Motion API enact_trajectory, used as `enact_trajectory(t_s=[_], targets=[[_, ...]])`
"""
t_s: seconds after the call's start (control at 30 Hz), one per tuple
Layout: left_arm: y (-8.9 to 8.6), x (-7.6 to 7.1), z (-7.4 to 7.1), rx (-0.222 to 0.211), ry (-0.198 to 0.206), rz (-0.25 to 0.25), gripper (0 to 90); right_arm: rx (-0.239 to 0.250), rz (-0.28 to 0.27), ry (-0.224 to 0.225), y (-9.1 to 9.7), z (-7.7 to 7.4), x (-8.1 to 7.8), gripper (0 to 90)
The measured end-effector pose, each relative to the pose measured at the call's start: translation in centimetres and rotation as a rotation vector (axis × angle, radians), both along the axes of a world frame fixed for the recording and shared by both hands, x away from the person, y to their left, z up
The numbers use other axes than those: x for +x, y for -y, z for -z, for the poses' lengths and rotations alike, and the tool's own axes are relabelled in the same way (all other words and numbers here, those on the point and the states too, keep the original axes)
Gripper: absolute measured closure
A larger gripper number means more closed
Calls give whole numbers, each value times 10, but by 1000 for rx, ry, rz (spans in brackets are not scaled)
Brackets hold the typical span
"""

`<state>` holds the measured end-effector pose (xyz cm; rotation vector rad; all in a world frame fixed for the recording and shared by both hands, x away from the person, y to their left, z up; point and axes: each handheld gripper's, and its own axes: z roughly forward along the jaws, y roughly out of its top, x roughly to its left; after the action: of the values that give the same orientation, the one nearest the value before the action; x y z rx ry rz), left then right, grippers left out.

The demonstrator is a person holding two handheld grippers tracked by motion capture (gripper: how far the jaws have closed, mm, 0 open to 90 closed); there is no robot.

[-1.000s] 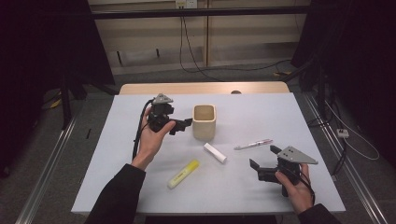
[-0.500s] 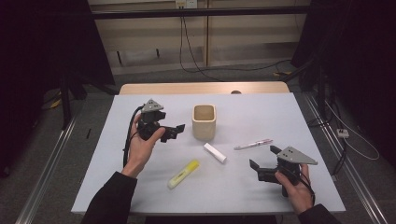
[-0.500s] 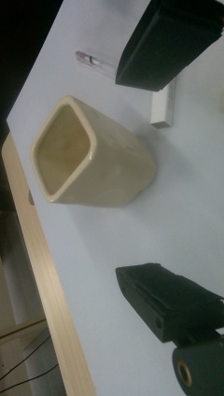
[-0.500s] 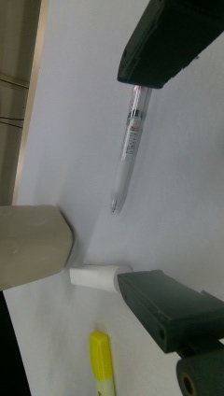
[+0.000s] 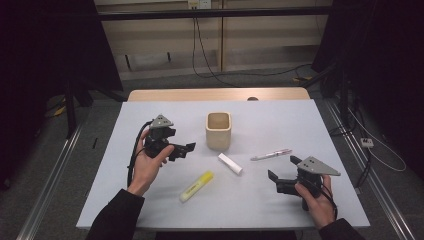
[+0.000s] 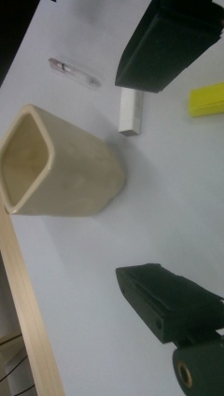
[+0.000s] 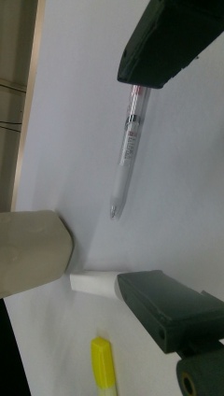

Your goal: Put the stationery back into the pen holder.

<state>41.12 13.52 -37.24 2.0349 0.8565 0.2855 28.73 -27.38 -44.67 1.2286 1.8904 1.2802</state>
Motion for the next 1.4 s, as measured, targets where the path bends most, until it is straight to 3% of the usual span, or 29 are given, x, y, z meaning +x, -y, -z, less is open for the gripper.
enact_trajectory(t_s=[0.13,0.2,0.4,0.5,0.57,0.7,0.77,0.8,0.87,1.0,1.07,1.2,1.4], targets=[[-2,-9,0,9,7,21,80,-4,0,-1,-1,0,-1,47],[-3,-11,1,61,18,39,90,-8,-3,-4,-1,1,1,47],[-8,-16,4,105,10,-17,96,-6,0,-12,0,2,2,47],[-9,-21,7,109,-44,22,95,-1,2,-9,1,2,1,47],[-10,-25,9,80,-60,26,94,-3,-2,-9,2,3,1,47],[-9,-37,13,112,-27,25,87,5,5,-10,4,3,1,47],[-9,-42,19,73,-45,17,82,4,-3,-6,4,3,1,47],[-8,-44,21,83,-60,14,86,1,-6,-6,3,2,1,47],[-6,-49,27,115,-51,-1,90,-3,-8,-7,1,2,2,47],[-3,-53,32,147,-83,67,82,-19,-22,0,-4,1,2,47],[-1,-54,33,177,-97,73,60,-19,-24,1,-5,0,3,46],[5,-55,37,201,-129,62,102,-13,-23,-7,-4,2,6,46],[23,-53,40,231,-158,90,138,-13,-32,-6,-5,2,7,47]])
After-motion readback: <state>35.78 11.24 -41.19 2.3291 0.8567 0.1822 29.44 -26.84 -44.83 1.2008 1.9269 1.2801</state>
